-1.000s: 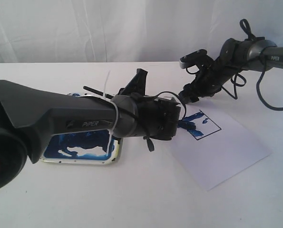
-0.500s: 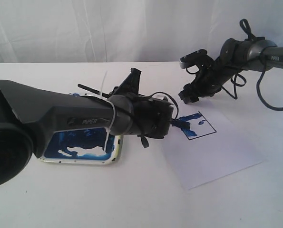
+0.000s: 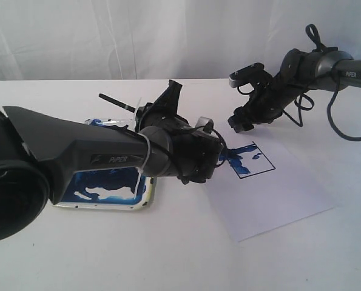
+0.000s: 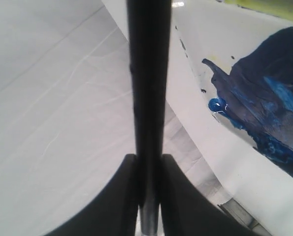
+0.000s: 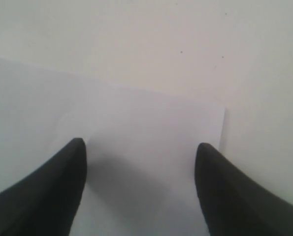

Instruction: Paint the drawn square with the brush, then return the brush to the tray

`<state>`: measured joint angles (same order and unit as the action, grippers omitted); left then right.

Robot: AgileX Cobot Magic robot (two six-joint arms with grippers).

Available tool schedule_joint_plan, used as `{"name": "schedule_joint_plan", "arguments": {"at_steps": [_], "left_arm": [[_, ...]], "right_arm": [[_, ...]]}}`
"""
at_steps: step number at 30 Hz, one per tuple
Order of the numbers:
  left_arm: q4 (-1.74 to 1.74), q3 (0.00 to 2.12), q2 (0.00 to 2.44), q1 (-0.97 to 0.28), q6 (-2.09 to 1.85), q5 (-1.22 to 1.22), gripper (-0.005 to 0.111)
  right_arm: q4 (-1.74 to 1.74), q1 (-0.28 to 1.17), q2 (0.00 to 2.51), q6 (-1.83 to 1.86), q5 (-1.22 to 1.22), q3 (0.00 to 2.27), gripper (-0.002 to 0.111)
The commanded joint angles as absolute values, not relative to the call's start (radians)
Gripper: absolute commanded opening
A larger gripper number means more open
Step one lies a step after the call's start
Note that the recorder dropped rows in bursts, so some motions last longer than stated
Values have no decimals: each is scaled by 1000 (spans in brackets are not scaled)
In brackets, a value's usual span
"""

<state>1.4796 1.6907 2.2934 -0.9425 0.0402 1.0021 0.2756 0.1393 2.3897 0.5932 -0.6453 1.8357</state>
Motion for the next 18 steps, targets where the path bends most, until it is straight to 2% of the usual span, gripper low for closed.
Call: {"name": "schedule_joint_plan", "arguments": {"at_steps": [1,18], "left_arm": [[1495,1688,2293,-945,52,1020,0],[1481,1688,2293,-1025,50,1084,0]], "right_arm": [[204,139,2433,609,-709,1814,60],[204,139,2433,609,-709,1814,60]]}}
